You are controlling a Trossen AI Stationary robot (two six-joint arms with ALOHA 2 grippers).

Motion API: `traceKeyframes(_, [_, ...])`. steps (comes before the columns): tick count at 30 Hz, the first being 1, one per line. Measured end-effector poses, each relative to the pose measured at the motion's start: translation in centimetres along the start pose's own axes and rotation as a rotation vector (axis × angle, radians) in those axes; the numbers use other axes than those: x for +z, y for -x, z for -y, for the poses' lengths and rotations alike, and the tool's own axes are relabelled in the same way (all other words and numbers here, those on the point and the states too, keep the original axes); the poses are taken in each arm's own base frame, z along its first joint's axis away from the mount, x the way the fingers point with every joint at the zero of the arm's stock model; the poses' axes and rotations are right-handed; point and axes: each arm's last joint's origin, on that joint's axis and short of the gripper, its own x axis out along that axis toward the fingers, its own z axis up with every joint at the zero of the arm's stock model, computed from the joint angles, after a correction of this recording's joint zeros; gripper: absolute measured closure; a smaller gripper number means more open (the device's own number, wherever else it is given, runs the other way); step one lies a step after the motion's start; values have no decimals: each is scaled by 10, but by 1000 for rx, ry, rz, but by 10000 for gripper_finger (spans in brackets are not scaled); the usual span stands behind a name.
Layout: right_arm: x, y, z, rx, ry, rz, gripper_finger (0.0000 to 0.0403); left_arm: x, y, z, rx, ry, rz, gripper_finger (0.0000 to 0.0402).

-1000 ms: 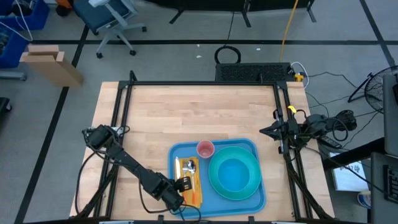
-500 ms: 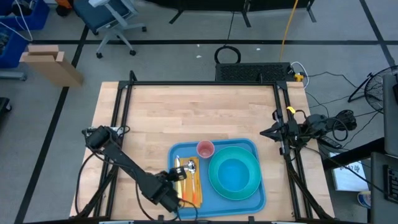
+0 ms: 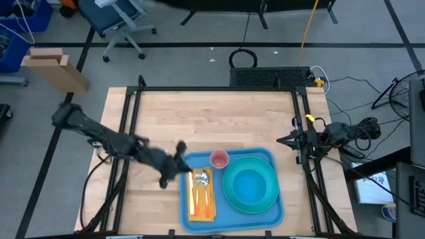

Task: Set up tray
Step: Return to Home Position

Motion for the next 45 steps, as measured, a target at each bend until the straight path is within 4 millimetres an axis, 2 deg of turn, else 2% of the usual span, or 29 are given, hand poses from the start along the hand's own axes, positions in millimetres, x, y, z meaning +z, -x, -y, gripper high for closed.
traceKeyframes(4, [0,0,-1,22,-23,-1,403,-41,23,-20,244,284,233,396])
traceKeyframes(7, [0,1,0,19,-37,5,403,-74,39,-29,376,493,277,398])
traceKeyframes(9, [1,2,0,17,-47,22,403,-90,50,-28,352,522,308,398])
traceKeyframes(13, [3,8,2,11,-90,54,403,-106,73,-16,322,518,411,399])
traceKeyframes(17, [0,7,1,16,-119,27,403,-126,80,1,310,550,436,399])
traceKeyframes(23, [0,8,2,13,-157,25,403,-140,85,16,367,532,494,400])
traceKeyframes(29, [4,13,5,-31,-141,-23,403,-152,92,27,400,530,424,400])
traceKeyframes(38, [0,5,7,-119,-129,61,403,-169,102,33,525,519,463,401])
traceKeyframes(40, [-7,1,7,-143,-151,86,403,-173,102,32,536,543,468,401])
traceKeyframes(45, [-38,-12,4,-201,-213,85,403,-182,98,31,534,590,455,401])
